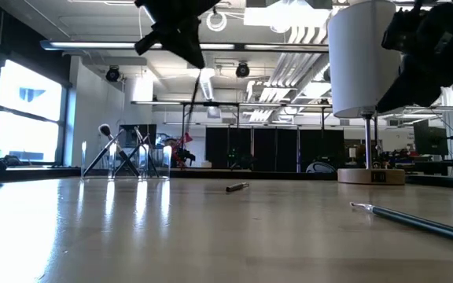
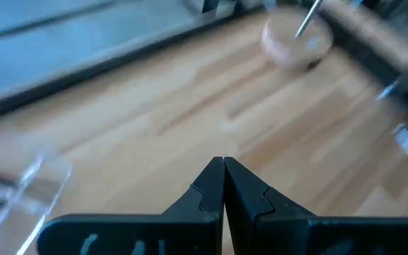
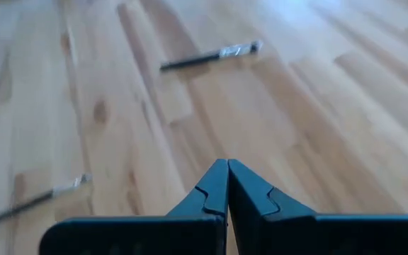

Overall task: Put items in baskets/containers
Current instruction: Put the eyeshadow brush into the transparent organizer

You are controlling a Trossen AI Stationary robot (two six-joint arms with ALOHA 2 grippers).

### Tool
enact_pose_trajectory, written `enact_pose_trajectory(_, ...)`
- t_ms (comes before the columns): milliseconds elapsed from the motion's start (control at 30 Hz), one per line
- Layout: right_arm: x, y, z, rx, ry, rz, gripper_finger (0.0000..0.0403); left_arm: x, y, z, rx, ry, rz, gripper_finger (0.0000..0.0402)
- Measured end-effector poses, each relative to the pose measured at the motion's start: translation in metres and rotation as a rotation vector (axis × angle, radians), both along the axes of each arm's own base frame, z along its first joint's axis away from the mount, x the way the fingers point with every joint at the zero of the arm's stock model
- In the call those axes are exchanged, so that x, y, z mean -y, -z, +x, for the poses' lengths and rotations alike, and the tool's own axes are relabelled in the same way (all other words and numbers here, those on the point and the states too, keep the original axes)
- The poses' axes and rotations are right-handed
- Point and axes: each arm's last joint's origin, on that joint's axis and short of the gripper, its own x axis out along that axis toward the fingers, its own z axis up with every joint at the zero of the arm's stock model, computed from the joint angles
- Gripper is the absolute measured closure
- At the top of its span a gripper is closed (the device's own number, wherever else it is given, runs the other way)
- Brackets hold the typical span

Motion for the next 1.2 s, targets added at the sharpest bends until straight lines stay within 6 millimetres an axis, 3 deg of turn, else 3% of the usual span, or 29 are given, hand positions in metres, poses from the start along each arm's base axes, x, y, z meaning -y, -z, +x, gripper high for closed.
enact_pose_trajectory(367,0.022,-0.008,0.021,0.166,0.221,-0.011,0.0401,-0.051,0.008,-0.077,0.056,-0.005,0.092,0.0401)
enact_pose_trajectory(767,0.042,0.004,0.053,0.22,0.332,0.018,0.0401,-0.082,0.011,-0.167,0.09,-0.059,0.225,0.0401)
enact_pose_trajectory(1000,0.048,0.014,0.072,0.263,0.327,0.071,0.0401,-0.089,0.026,-0.196,0.1,-0.073,0.204,0.0401)
enact_pose_trajectory(1200,0.052,0.014,0.076,0.3,0.35,0.12,0.0402,-0.094,0.06,-0.202,0.051,-0.089,0.109,0.0401)
